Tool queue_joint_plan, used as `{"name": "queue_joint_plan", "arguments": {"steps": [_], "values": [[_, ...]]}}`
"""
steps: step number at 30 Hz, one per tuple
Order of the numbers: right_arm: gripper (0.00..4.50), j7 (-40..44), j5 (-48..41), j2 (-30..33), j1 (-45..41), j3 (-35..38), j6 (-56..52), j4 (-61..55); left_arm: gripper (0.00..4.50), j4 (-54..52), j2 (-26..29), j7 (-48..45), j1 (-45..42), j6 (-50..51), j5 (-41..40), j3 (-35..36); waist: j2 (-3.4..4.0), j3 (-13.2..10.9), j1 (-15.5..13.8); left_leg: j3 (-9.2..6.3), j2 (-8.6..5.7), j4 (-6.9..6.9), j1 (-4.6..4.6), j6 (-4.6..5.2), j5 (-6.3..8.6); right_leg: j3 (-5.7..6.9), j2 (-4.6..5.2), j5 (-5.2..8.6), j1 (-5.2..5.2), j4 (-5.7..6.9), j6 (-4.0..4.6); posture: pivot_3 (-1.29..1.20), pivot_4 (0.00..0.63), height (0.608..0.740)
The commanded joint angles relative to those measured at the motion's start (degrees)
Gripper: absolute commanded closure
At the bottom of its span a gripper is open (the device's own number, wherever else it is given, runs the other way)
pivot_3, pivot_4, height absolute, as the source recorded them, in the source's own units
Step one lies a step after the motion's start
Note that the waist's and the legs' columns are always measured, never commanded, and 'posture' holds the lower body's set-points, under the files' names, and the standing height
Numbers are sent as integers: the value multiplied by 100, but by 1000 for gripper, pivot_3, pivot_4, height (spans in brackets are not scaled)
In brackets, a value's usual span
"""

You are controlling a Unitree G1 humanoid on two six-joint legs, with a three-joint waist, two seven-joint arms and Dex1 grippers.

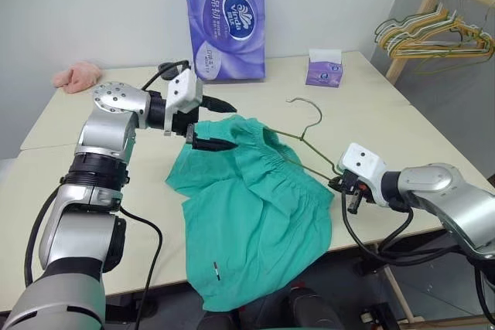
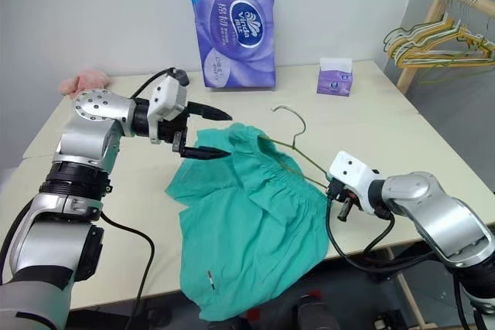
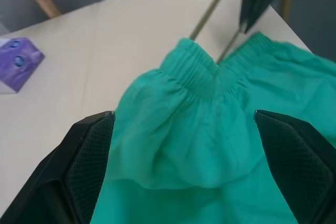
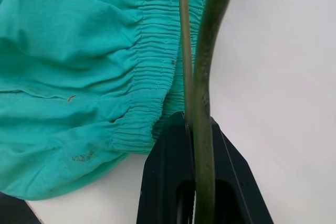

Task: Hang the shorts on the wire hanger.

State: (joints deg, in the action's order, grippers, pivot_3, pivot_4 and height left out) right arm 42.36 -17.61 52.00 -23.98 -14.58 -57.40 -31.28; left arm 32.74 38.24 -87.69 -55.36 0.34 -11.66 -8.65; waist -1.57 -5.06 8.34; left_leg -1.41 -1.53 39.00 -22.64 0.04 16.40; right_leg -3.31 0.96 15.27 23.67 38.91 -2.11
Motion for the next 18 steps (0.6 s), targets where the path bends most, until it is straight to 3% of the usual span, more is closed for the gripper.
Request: {"name": "queue_joint_plan", "arguments": {"steps": [1, 8, 12, 18], "values": [[4500, 70, 162, 46, -162, -58, 294, -192, 9, 397, -124, -95, -406, -522, 157, 4, 0, 0, 0, 0, 0, 1, -1, 0, 0, 0, 0, 0, 0, 1, 0, -209, 41, 740], [4500, 144, 272, 35, -153, -172, 388, -329, 9, 805, -332, -428, -415, -1001, 318, -157, 0, 1, 14, -1, -1, 3, -2, 1, 0, 1, 0, 0, 0, 3, 0, -220, 39, 740], [4500, 208, 334, 82, -149, -218, 449, -414, 9, 509, -166, -481, -171, -949, 101, -807, 4, 4, 63, -1, -1, 3, -4, 1, 0, 0, 0, 0, 2, 3, 0, -222, 40, 740], [4500, 295, 379, 62, -182, -234, 475, -500, 9, 616, -329, -481, -164, -969, 41, -1020, 5, 4, 91, -5, -1, 6, -7, 2, 0, 2, 0, 0, 2, 4, 0, -229, 42, 740]]}}
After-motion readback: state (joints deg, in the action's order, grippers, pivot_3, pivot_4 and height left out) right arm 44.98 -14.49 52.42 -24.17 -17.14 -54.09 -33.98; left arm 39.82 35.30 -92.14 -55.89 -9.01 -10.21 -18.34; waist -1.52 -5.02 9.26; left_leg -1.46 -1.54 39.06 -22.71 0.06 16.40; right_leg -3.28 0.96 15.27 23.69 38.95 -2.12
